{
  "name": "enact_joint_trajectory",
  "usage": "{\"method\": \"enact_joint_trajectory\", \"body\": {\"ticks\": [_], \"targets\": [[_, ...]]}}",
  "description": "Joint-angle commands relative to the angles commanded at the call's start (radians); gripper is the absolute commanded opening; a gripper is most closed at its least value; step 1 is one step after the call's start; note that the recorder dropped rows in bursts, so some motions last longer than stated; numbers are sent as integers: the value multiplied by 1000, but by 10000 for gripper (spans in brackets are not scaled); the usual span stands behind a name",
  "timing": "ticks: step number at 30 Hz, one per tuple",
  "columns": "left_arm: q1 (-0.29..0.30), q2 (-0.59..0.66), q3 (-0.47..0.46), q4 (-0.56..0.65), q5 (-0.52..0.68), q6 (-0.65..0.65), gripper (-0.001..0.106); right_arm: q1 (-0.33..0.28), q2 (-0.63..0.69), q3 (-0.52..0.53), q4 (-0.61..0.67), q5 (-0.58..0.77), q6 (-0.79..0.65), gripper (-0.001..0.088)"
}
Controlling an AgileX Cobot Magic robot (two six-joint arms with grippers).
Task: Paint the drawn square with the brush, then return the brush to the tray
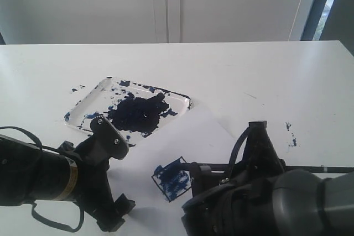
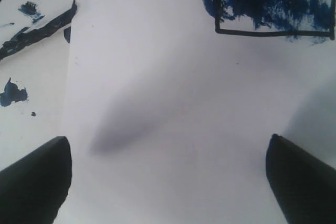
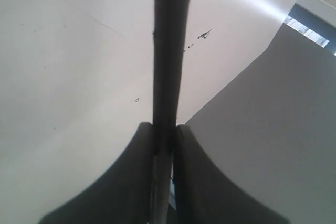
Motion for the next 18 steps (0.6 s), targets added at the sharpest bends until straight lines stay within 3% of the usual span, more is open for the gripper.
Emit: {"method": "enact_joint_trajectory", "body": {"ticks": [9, 18], "targets": [[0, 0, 0, 0, 0, -2, 1051, -19, 98, -2, -35, 0, 32, 0], [0, 0, 0, 0, -7, -2, 1051, -63, 107, -61, -49, 0, 88, 0]]}}
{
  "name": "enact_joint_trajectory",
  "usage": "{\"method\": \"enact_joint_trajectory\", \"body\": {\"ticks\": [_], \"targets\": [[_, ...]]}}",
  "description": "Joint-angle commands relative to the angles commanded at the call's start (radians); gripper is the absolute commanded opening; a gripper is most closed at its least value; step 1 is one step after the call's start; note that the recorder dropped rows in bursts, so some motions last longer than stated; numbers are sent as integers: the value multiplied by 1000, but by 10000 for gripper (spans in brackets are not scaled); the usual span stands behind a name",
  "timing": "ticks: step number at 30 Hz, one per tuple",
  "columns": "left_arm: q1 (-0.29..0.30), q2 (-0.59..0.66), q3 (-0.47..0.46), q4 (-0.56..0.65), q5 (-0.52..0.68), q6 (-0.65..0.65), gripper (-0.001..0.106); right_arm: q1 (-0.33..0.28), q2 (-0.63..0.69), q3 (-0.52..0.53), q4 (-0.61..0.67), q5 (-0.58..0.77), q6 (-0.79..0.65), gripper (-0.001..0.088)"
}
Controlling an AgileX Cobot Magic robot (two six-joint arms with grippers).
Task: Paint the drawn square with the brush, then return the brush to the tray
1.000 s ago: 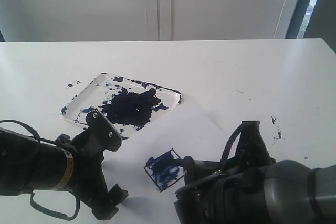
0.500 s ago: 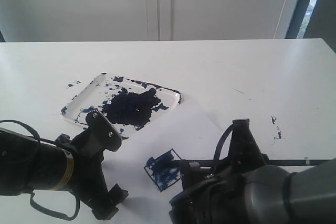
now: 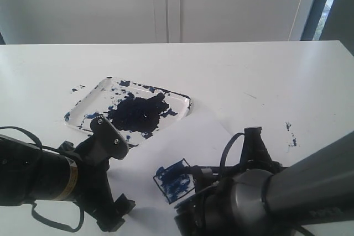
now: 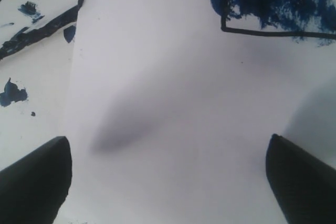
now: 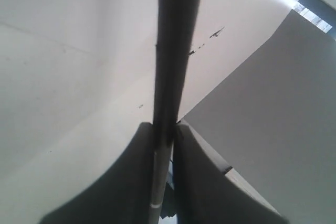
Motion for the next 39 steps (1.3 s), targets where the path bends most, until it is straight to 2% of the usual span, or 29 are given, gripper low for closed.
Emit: {"method": "enact_joint_trajectory", "body": {"ticks": [16, 24, 29, 34, 39], "targets": [[0, 0, 0, 0, 0, -3, 1051, -7, 0, -20, 63, 0, -49, 0], [0, 0, 0, 0, 0, -7, 1051, -7, -4, -20, 205, 0, -117, 0], [0, 0, 0, 0, 0, -7, 1051, 4, -49, -20, 246, 0, -120, 0], [0, 0, 0, 0, 0, -7, 1051, 6, -80, -20, 340, 0, -177, 0], [0, 0, 0, 0, 0, -7, 1051, 20, -82, -20, 358, 0, -175, 0]]}}
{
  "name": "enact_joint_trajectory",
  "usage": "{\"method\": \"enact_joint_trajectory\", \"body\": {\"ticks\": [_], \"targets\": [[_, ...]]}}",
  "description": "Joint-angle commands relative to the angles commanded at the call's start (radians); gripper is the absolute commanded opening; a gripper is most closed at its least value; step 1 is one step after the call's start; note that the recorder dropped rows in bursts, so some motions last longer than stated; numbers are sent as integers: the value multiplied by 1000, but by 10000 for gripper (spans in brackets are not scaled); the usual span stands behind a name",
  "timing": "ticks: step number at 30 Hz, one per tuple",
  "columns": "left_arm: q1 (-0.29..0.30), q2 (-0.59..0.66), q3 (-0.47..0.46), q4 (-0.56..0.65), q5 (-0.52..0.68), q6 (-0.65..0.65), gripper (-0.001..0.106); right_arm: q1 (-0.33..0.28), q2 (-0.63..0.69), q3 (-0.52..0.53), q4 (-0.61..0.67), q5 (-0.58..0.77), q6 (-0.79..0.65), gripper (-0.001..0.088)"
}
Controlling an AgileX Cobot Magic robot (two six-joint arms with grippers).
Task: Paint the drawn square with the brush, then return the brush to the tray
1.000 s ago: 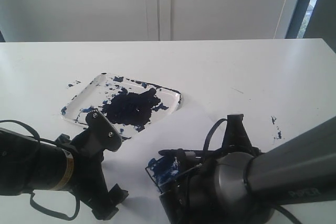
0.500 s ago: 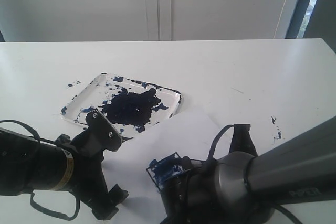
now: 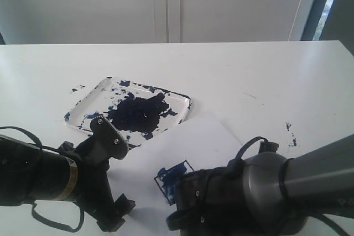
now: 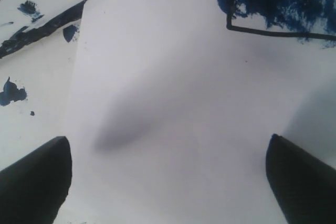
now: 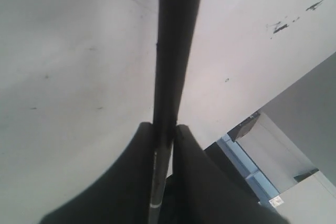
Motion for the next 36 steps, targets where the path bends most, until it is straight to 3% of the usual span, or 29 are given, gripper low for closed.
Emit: {"method": "enact_joint_trajectory", "body": {"ticks": [10, 36], "targets": [[0, 0, 0, 0, -2, -2, 1051, 82, 0, 0, -24, 0, 93, 0], [0, 0, 0, 0, -2, -19, 1051, 64, 97, 2, -144, 0, 122, 0]]}}
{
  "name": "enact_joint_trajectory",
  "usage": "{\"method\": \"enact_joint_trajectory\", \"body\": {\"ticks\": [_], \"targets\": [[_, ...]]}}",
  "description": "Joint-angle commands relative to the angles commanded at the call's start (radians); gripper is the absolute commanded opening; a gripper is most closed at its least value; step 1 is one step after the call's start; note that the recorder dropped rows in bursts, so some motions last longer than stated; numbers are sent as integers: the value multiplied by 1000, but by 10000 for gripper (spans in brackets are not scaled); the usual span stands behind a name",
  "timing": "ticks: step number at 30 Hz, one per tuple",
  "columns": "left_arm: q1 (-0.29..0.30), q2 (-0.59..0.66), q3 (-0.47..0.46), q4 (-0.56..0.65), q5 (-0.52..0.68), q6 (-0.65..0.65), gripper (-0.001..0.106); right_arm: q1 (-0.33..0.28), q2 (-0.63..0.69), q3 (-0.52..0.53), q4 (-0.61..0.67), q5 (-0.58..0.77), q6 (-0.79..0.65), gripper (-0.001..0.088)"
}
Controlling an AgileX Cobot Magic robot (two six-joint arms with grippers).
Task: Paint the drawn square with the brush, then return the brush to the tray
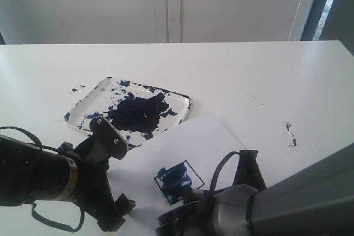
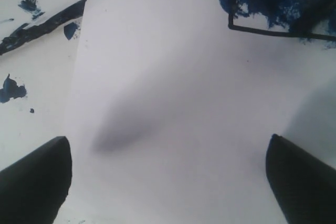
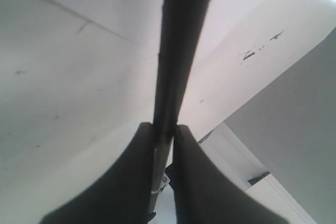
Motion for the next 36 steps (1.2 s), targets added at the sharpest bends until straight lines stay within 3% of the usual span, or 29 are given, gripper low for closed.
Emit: {"method": "enact_joint_trajectory", "body": {"ticks": [11, 23, 36], "targets": [[0, 0, 0, 0, 0, -2, 1051, -92, 0, 0, -61, 0, 0, 0], [0, 0, 0, 0, 0, -2, 1051, -89, -100, 0, -162, 0, -19, 0], [0, 0, 0, 0, 2, -4, 1051, -79, -165, 21, -187, 0, -315, 0]]}}
